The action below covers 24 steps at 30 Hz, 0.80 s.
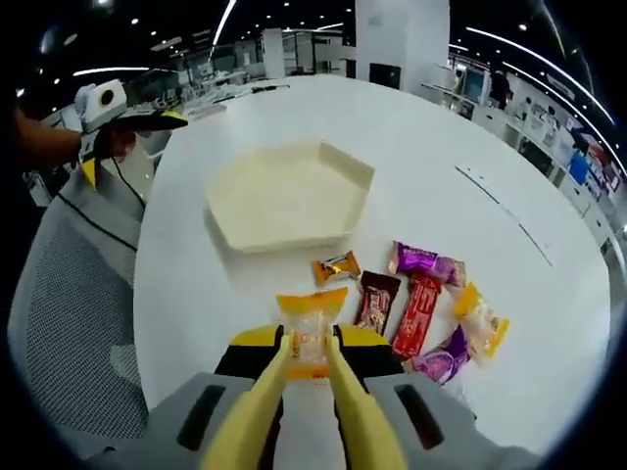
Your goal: Place the target food into the container with the food tongs after gripping and lifting it, then release it inside without dropping or visibly crushing the food.
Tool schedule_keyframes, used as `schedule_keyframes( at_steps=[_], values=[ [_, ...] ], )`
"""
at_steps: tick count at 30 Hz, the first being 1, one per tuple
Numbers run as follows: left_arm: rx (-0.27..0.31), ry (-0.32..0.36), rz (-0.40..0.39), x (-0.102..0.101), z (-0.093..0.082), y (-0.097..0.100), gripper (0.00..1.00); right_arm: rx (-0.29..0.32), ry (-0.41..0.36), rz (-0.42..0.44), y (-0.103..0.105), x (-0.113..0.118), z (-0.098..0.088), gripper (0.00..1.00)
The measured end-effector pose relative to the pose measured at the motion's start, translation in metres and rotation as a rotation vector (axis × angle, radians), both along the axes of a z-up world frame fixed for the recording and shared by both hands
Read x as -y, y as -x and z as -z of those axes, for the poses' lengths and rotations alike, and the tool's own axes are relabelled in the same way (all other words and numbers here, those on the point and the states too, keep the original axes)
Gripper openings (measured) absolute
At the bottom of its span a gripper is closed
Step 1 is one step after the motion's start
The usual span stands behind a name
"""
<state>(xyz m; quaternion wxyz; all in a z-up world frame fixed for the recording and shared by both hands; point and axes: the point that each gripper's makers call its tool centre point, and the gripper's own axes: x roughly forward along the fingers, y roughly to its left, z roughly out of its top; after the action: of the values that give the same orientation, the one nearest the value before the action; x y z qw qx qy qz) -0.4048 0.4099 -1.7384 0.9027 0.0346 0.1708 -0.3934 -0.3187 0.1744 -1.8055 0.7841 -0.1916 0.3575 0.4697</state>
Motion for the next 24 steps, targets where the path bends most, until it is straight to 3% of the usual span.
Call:
schedule_keyframes(
  at_steps=[1,10,24],
  values=[
    [0.000,0.000,0.000,0.000,0.000,0.000,0.95,0.024,-0.002,0.008,-0.004,0.003,-0.004,0.18],
    [0.003,-0.002,0.002,0.001,0.000,0.000,0.95,0.039,-0.028,0.016,-0.012,0.007,-0.025,0.18],
    [0.005,-0.004,0.004,0.001,-0.001,0.000,0.94,0.071,-0.026,-0.024,-0.022,-0.009,-0.041,0.19]
  ],
)
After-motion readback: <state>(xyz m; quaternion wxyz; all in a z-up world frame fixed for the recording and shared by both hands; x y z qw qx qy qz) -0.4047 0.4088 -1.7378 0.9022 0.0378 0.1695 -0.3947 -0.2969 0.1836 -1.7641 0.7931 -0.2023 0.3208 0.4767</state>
